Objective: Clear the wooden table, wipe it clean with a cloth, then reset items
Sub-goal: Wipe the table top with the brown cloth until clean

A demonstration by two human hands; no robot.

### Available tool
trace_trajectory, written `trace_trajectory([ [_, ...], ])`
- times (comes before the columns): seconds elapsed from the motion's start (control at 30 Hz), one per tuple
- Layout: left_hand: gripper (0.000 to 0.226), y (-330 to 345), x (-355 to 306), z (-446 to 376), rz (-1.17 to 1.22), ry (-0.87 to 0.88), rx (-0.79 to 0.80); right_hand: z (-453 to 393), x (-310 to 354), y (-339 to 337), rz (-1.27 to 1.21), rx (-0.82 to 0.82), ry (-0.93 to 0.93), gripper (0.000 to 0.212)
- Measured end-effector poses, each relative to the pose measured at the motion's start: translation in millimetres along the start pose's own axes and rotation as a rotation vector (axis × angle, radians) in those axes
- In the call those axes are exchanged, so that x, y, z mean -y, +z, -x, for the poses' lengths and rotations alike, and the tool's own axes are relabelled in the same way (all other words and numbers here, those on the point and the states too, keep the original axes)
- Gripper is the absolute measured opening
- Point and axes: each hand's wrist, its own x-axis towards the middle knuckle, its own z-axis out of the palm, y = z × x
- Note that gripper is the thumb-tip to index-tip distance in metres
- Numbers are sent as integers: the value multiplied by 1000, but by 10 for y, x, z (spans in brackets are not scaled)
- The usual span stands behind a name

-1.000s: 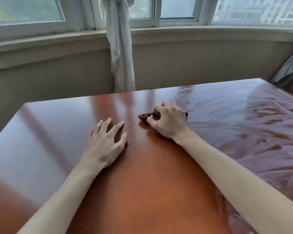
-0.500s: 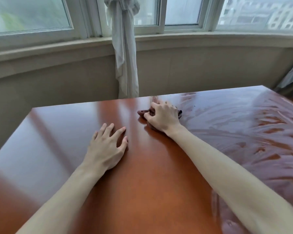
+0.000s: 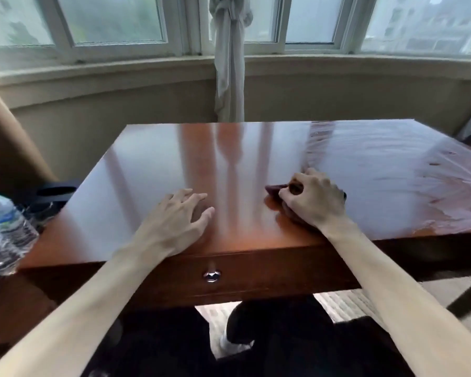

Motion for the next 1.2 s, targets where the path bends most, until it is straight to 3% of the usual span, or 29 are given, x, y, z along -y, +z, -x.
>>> trace_trajectory([
  [0.1,60,-47,298,365,-27,-52,-71,19,389,88,43,-60,70,40],
  [0.2,55,-102,516,548,-47,-89,-123,613,1113,185,-92,-54,-209,36],
  [0.3,63,-120,654,663,-81,-104,-140,653,1469,222,-227,91,-435,32],
  [0.37,66,-116,749,702,-111,-81,-136,173,1468,343,-174,104,-315,33],
  [0.43,60,-115,806,667,-90,-78,-145,-193,1432,490,-103,20,-90,34],
  [0.47,55,-119,845,605,-64,-92,-160,-233,1527,567,-63,-22,-78,35],
  [0.57,48,-159,998,239,-31,-137,-161,-58,1915,731,-83,3,-345,38],
  [0.67,52,-175,1193,-156,-13,-229,-107,-361,1885,817,-206,126,-475,37],
  [0.93,74,-40,1345,-313,-70,-267,-95,-1803,1600,1418,-111,42,-205,33],
  [1.03,70,-53,1321,-298,-80,-277,-81,-1717,1633,1391,-102,65,-208,35],
  [1.2,54,-83,1302,-290,-67,-275,-51,-689,1566,868,-173,148,-492,36],
])
